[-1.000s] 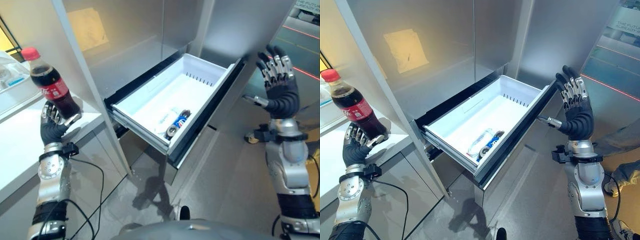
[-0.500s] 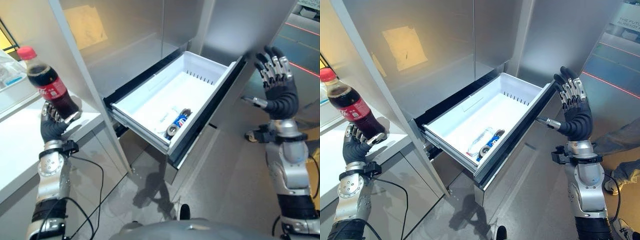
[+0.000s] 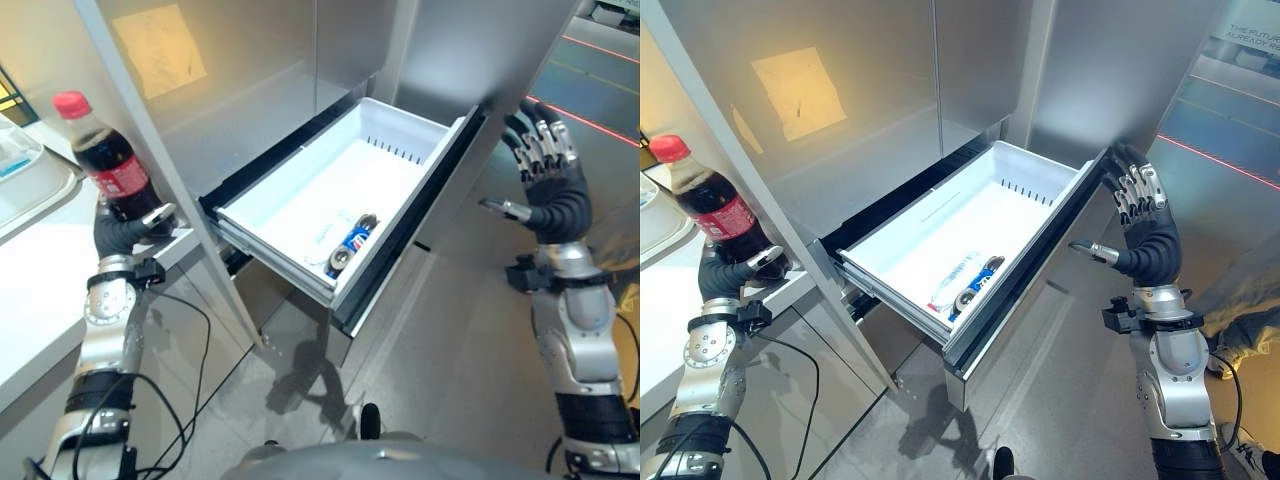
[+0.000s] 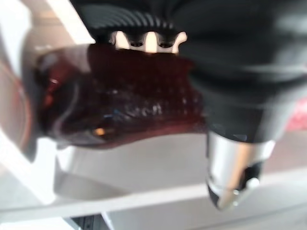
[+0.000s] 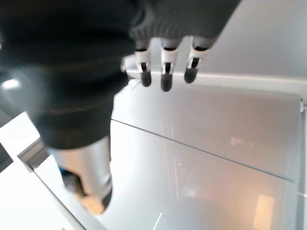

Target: Take the drinks into the refrigerator

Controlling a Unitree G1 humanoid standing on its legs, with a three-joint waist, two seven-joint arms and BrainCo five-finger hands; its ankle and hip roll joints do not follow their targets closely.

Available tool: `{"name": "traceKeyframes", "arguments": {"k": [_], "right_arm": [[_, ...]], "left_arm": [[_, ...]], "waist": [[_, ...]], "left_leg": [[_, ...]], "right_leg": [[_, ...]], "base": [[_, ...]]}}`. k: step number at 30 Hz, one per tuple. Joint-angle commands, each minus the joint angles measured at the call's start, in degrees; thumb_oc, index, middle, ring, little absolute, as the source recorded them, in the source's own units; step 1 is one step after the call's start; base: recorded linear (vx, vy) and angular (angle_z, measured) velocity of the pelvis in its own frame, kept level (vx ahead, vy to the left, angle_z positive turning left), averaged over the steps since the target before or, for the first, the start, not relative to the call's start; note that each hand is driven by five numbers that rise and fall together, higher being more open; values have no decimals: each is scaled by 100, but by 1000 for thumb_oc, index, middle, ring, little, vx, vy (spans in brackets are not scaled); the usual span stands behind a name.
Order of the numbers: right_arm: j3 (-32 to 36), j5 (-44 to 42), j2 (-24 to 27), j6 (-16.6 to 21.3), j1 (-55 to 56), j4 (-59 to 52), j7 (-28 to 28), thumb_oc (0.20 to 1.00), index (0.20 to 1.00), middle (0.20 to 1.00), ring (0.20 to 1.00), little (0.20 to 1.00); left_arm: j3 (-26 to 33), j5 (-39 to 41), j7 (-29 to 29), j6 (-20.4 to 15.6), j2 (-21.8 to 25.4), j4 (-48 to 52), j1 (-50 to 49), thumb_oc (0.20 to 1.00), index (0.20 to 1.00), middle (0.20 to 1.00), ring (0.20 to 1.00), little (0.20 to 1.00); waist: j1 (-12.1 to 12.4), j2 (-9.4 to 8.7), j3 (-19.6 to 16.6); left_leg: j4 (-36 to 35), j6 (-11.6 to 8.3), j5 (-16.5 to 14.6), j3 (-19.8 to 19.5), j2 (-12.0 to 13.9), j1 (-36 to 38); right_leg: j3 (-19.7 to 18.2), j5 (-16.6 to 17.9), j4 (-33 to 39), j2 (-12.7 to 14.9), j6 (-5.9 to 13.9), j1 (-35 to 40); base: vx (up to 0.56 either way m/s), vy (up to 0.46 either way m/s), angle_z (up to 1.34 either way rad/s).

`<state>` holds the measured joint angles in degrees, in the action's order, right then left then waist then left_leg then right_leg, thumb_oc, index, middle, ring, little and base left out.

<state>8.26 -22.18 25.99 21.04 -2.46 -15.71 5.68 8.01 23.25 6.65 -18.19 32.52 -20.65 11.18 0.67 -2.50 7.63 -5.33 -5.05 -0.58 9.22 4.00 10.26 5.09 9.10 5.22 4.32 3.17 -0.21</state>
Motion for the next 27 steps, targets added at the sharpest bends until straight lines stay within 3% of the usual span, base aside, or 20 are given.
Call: {"name": "traceKeyframes", "arguments": {"k": [1, 9, 10, 12, 13, 27], "right_arm": [[189, -244, 169, 171, -194, -637, 34, 1000, 1000, 1000, 1000, 1000], [184, -211, 163, 156, -155, -615, 58, 1000, 1000, 1000, 1000, 1000], [191, -207, 157, 160, -155, -622, 61, 1000, 1000, 1000, 1000, 1000], [215, -211, 151, 155, -148, -630, 62, 1000, 1000, 1000, 1000, 1000], [223, -207, 143, 156, -146, -637, 62, 1000, 1000, 1000, 1000, 1000], [273, -193, 104, 184, -182, -616, 54, 1000, 1000, 1000, 1000, 1000]], "left_arm": [[-125, -212, -21, -198, 353, -400, 845, 1000, 1000, 1000, 1000, 1000], [-254, -305, -38, -161, 314, -490, 972, 1000, 1000, 1000, 1000, 1000], [-255, -304, -30, -160, 281, -496, 965, 620, 620, 620, 620, 620], [-247, -289, -56, -153, 256, -498, 933, 253, 253, 253, 253, 253], [-235, -295, -59, -144, 244, -500, 915, 200, 200, 200, 200, 200], [-102, -275, -48, -229, 44, -345, 633, 200, 200, 200, 200, 200]], "waist": [[-120, 73, 139], [-145, 73, 117], [-150, 74, 115], [-154, 81, 112], [-153, 80, 109], [-118, 56, 108]], "left_leg": [[33, 397, -429, -333, -251, 62], [33, 399, -438, -325, -251, 80], [33, 399, -439, -320, -251, 81], [33, 401, -441, -311, -252, 84], [33, 403, -444, -308, -251, 88], [33, 417, -457, -296, -251, 85]], "right_leg": [[-8, -828, -659, 19, 279, 390], [-20, -839, -669, 7, 281, 400], [-21, -839, -669, 8, 282, 402], [-31, -836, -671, 13, 283, 401], [-29, -839, -671, 11, 282, 401], [-31, -862, -706, -18, 273, 377]], "base": [[0, 0, 0], [0, 0, 0], [0, 0, 0], [0, 0, 0], [0, 0, 0], [0, 0, 0]]}}
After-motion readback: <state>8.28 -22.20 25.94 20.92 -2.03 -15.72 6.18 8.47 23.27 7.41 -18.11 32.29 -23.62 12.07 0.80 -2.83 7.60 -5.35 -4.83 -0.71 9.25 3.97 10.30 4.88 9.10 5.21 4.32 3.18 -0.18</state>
